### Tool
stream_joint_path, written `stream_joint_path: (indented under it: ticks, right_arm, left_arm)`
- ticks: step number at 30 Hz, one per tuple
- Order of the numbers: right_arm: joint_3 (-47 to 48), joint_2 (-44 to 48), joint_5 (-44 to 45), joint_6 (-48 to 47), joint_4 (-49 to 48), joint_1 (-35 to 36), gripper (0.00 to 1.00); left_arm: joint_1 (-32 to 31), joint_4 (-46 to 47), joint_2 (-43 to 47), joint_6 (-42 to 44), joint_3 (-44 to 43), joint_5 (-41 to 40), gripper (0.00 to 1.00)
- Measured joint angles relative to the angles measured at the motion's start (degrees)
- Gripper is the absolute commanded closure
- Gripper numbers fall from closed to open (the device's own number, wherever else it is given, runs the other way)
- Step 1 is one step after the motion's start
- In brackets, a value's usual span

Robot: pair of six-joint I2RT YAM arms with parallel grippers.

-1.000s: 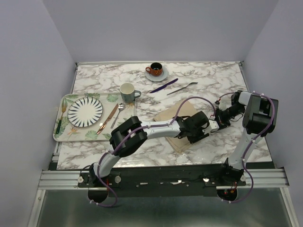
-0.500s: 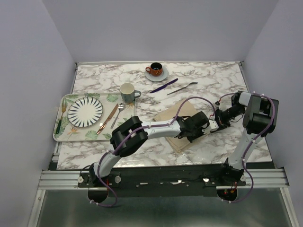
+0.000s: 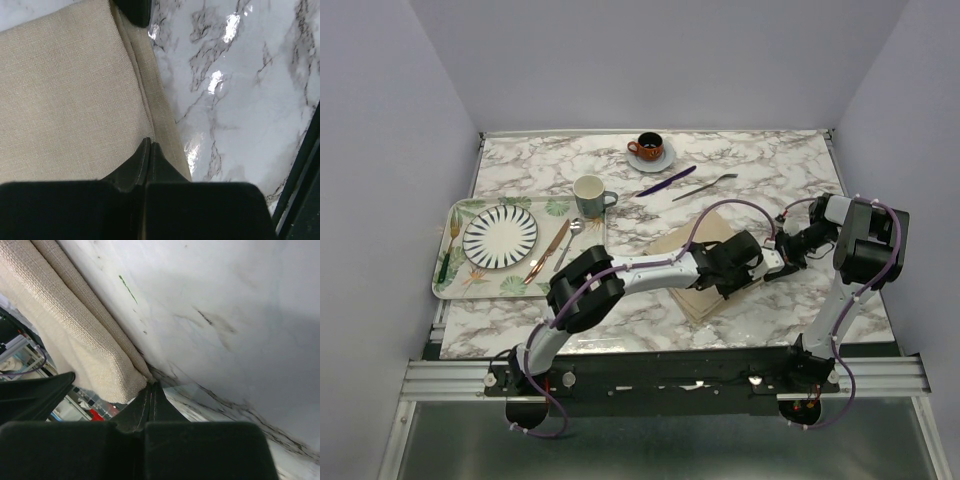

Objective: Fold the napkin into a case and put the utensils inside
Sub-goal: Fold the rectangle-folded napkin at the center of the board.

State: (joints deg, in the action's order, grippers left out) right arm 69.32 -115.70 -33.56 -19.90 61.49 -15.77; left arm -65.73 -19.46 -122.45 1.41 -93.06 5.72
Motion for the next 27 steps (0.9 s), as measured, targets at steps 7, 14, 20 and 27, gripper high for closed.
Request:
stream_joint_path:
  ticks: [7,14,20,27]
  right_arm:
    - [-0.1,0.0,0.0,0.4,0.0,0.0,0.99]
    - [-0.1,0.0,0.0,0.4,0.0,0.0,0.98]
    - [-0.1,0.5,0.2,-0.7,0.1,0.0,0.82]
    - [1.9,1.4,2.7,-3.2,0.4,-0.8,0.85]
  left_arm:
    - [0.0,0.0,2.0,-0.6,0.0,1.7,1.0]
    - [-0.1,0.0,2.0,-0.6,1.1,2.8,1.0]
    - [-0.3,0.2,2.0,-0.6,3.3,3.1,1.0]
    - [-0.3,0.5,2.0,-0.6,4.0,3.4,1.0]
